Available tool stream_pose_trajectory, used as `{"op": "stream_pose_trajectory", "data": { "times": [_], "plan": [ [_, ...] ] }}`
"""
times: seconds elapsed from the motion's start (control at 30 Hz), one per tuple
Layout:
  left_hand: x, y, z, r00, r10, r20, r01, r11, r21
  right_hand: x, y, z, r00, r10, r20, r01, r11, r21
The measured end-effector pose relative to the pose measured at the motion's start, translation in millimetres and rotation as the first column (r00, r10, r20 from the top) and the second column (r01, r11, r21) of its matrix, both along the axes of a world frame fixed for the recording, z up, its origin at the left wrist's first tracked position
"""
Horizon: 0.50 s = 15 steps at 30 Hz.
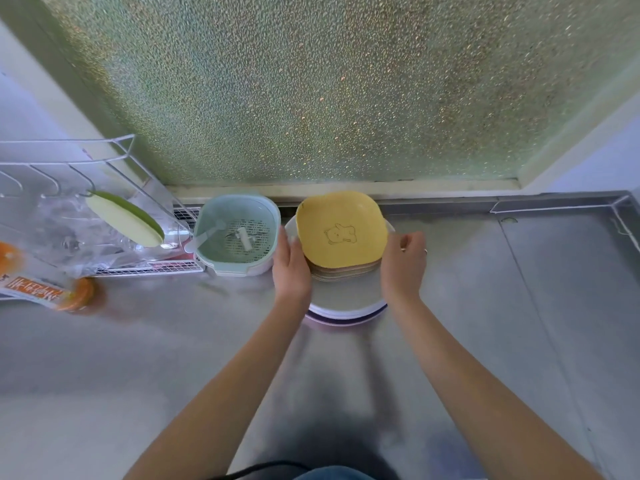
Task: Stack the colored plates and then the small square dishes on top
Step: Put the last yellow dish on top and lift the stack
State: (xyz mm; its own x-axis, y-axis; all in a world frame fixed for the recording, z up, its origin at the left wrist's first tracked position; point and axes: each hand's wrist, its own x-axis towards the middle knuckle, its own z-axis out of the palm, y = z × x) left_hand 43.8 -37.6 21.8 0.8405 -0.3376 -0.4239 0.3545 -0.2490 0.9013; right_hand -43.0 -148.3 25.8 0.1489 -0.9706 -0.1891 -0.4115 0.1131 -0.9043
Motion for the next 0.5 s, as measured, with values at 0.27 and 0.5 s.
{"op": "stream_pose_trajectory", "data": {
  "times": [0.27,0.5],
  "plan": [
    [-38,-5,15,0.956,-0.103,0.273,0.083,0.993,0.085,23,-12,5,0.929,0.351,-0.122,-0.354,0.935,-0.008],
    [9,-9,16,0.986,-0.056,0.158,0.036,0.992,0.124,0,28,6,0.997,0.060,0.052,-0.062,0.998,0.028]
  ]
}}
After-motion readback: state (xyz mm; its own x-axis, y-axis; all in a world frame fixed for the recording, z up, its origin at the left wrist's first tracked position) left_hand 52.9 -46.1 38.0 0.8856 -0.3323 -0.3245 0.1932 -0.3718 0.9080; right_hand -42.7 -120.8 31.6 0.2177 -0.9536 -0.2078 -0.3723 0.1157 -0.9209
